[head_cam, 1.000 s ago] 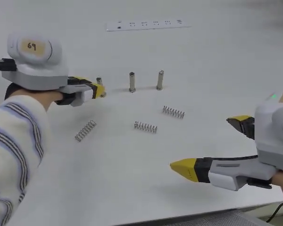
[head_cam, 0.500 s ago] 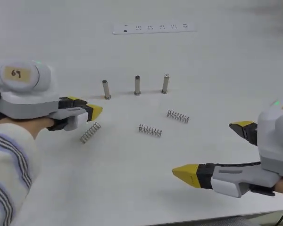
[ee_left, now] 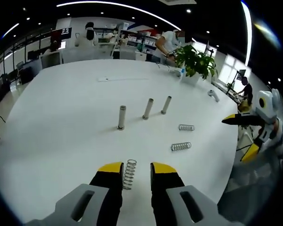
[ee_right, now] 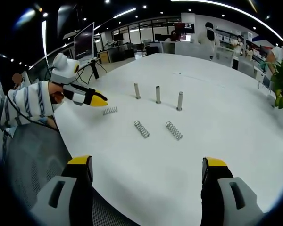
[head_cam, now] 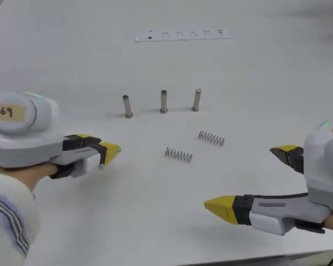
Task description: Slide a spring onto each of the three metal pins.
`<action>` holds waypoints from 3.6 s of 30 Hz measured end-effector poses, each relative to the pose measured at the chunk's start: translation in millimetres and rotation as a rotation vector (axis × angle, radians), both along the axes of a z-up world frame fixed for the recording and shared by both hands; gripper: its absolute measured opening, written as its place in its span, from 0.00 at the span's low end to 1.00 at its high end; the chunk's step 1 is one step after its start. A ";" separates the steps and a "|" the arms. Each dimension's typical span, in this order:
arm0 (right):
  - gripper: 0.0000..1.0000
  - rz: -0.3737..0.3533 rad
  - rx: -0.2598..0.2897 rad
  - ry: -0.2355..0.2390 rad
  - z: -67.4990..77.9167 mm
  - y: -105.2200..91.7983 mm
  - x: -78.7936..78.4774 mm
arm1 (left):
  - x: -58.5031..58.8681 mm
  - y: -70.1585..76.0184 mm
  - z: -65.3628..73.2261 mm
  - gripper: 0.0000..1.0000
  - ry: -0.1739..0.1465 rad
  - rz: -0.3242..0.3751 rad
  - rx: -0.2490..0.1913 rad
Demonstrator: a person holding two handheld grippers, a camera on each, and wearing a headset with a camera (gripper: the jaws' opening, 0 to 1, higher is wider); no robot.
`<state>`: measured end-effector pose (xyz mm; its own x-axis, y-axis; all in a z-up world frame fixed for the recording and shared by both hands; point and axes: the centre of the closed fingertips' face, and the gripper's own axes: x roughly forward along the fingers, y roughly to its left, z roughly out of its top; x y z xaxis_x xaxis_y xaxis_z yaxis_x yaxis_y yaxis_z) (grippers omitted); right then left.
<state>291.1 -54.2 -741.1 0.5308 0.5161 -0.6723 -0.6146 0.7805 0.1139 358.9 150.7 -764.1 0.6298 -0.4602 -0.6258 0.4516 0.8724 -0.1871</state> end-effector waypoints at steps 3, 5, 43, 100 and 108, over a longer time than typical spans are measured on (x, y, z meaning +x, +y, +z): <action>0.95 0.004 -0.004 0.000 -0.5 0.0 0.0 | -4.7 -1.4 -5.6 0.14 0.023 -0.013 -0.010; 0.95 0.005 0.000 -0.001 -0.1 0.8 0.3 | -6.2 -0.5 -9.2 0.14 0.024 -0.015 0.002; 0.92 0.012 -0.012 0.032 -5.8 2.0 -4.9 | -3.7 2.2 -40.2 0.03 0.012 -0.078 0.174; 0.91 0.017 -0.055 -0.018 7.3 -7.2 8.9 | 1.3 15.7 -18.0 0.02 0.020 -0.036 0.100; 0.90 0.016 -0.062 -0.021 7.7 -11.9 9.9 | -2.3 13.3 -6.8 0.02 0.016 -0.102 0.097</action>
<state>301.0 -66.1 -733.4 0.5366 0.4828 -0.6921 -0.6292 0.7755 0.0531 356.6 163.9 -770.9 0.5724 -0.4579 -0.6802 0.5362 0.8366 -0.1120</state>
